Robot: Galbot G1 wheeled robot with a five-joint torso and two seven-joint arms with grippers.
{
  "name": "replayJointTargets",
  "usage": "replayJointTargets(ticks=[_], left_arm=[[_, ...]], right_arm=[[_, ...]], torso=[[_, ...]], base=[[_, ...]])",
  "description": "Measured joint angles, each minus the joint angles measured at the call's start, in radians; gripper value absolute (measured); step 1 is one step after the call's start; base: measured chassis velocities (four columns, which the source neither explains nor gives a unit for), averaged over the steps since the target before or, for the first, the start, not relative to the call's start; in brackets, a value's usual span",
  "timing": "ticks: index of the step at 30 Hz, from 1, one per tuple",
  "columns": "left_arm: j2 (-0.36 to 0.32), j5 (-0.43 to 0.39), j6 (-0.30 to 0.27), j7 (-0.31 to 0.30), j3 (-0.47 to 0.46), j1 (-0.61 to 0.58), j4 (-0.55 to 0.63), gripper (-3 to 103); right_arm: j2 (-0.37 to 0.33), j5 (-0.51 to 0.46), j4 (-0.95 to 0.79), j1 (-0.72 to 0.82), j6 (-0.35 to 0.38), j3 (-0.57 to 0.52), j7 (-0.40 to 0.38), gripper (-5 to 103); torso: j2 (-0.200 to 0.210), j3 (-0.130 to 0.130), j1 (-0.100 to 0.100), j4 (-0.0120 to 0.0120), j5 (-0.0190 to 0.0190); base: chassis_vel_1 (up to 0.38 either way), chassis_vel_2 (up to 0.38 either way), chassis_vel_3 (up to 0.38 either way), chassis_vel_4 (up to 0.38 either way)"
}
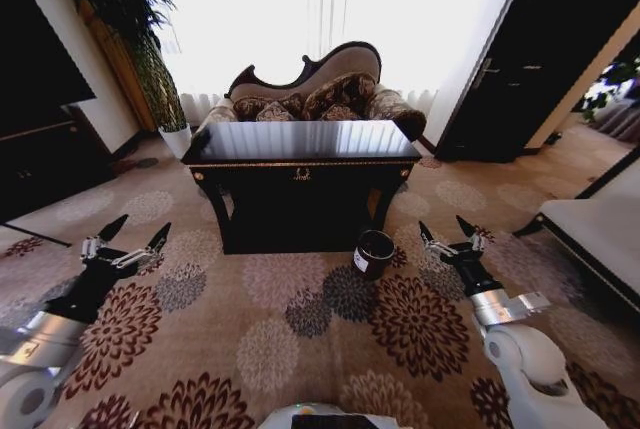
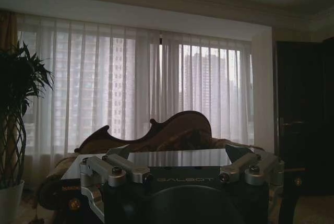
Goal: Move to the front of the table and place the trash on the table into the trash bin.
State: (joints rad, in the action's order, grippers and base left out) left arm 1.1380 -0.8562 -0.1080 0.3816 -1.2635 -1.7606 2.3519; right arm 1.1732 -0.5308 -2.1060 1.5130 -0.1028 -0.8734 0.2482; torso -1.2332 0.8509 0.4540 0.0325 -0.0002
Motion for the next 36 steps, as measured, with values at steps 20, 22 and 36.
replayJointTargets(ticks=[20,22,36], left_arm=[[0.018,0.014,0.001,-0.001,0.026,0.009,0.014,100],[0.027,0.016,-0.003,-0.007,0.032,0.017,0.022,100],[0.046,0.012,-0.023,-0.036,0.053,0.062,0.013,100]], right_arm=[[0.043,0.015,-0.019,0.015,-0.032,0.020,0.018,100],[0.063,0.016,-0.029,0.019,-0.029,0.040,0.017,100],[0.136,0.050,-0.096,0.093,-0.024,0.098,-0.001,100]], torso=[[0.000,0.000,-0.001,0.0001,0.0001],[0.000,0.000,-0.001,0.0000,0.0000],[0.000,0.000,0.000,0.0000,-0.0001]], base=[[0.055,-0.065,-0.060,0.059],[0.000,0.000,0.000,0.000],[0.000,0.000,0.000,0.000]])
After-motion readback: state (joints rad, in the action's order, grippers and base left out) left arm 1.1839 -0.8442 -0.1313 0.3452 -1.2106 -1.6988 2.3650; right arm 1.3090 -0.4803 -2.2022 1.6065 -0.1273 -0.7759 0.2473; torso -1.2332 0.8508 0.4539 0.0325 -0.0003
